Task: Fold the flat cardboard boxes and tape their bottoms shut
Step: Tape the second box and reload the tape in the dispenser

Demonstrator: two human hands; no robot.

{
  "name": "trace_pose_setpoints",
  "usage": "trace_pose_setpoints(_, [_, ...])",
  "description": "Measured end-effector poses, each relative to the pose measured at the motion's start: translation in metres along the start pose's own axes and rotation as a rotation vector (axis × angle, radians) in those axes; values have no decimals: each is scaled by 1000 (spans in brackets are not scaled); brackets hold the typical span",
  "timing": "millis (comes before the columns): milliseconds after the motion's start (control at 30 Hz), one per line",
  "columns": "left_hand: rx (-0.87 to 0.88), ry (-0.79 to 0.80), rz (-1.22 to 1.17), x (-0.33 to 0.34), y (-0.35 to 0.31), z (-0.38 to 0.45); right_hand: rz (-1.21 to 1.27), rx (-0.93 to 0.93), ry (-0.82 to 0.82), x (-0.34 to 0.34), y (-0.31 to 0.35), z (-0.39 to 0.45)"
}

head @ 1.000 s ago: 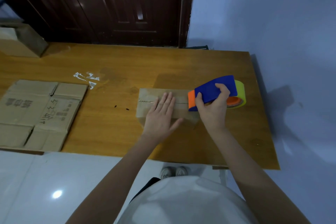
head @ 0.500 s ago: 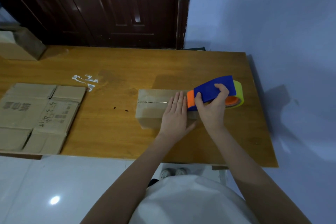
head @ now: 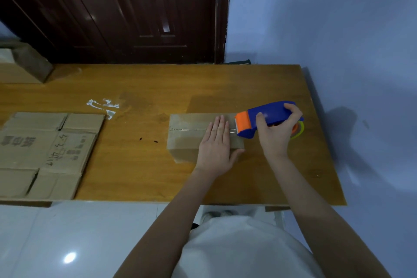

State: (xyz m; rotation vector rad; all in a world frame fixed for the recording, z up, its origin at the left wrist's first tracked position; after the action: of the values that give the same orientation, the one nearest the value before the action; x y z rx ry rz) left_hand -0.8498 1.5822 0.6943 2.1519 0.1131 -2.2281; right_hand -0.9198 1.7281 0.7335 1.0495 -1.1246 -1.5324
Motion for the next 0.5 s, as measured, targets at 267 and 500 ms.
trace_pose_setpoints(267, [38,-12,-19,1,-1,3,63,53,-101,-17,-2,2])
trace_pose_setpoints(500, [59,-1,-29,3,0,4,118,159,-239,-23,-11,4])
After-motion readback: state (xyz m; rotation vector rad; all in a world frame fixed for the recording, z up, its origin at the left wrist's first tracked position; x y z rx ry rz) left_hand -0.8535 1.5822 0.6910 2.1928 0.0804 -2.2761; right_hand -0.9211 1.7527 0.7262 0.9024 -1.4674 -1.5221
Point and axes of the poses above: each hand's wrist, its own z-axis towards the middle knuckle, its own x-axis out of the palm, y = z × x, the point moved 7 cm from there along z, towards the middle knuckle, and after that the axes turned 3 degrees about -x, right-handed, at the moved point
